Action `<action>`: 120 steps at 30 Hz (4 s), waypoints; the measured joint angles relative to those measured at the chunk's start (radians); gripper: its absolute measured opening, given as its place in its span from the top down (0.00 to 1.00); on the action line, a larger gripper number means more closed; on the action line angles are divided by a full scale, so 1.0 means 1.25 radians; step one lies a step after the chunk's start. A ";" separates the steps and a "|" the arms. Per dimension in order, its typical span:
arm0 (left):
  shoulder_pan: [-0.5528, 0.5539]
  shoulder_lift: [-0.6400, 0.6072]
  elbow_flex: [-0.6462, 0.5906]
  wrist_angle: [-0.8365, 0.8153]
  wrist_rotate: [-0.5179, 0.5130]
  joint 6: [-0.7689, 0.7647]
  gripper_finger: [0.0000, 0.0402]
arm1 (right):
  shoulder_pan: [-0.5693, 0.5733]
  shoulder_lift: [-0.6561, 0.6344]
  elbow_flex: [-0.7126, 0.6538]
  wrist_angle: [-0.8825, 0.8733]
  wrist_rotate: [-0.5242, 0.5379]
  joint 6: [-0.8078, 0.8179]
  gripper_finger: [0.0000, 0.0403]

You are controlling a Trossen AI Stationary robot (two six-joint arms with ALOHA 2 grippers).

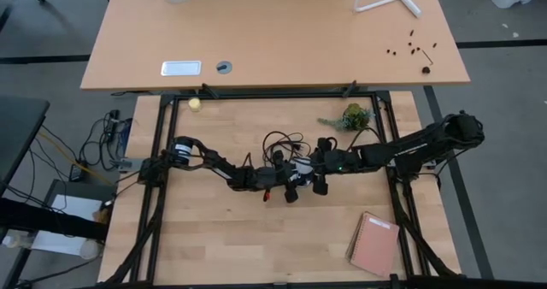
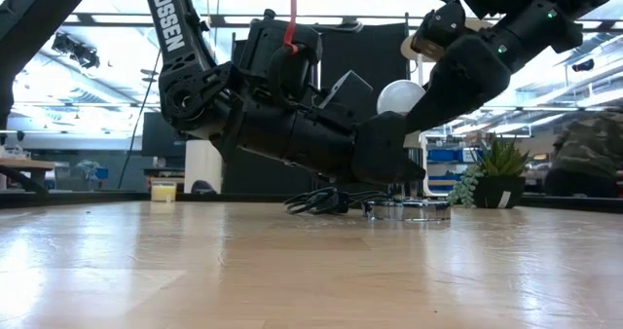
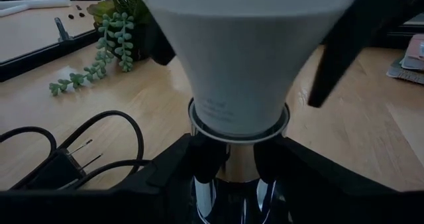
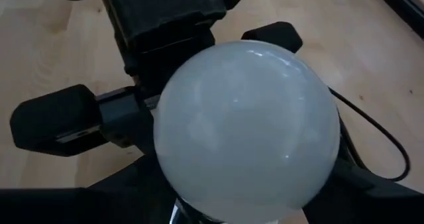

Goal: Screw lightbulb
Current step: Remove the white lightbulb from the metallic lamp

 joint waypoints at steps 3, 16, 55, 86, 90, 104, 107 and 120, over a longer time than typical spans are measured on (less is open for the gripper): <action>0.000 0.000 0.000 0.000 0.000 0.000 0.52 | 0.000 -0.001 0.001 -0.021 0.017 -0.011 0.34; 0.000 0.000 -0.001 -0.002 0.000 0.002 0.56 | -0.003 -0.103 0.001 -0.222 0.204 0.023 0.36; 0.001 0.000 -0.001 -0.001 0.013 0.001 0.56 | -0.005 -0.059 0.001 -0.182 0.016 -0.040 0.38; 0.000 0.000 -0.001 -0.001 0.009 0.000 0.56 | 0.001 -0.079 0.126 -0.435 0.077 -0.074 0.38; 0.000 0.000 -0.001 -0.001 0.010 0.000 0.56 | 0.002 -0.079 0.140 -0.427 0.024 0.001 0.35; 0.000 0.000 -0.001 0.001 0.010 0.001 0.56 | 0.018 0.020 0.103 -0.251 0.034 -0.013 0.26; 0.000 0.000 -0.001 0.001 0.010 0.001 0.56 | 0.013 0.041 0.103 -0.232 0.065 -0.055 0.26; 0.000 0.000 -0.001 0.001 0.010 0.000 0.56 | -0.008 -0.052 0.103 -0.402 0.119 -0.067 0.29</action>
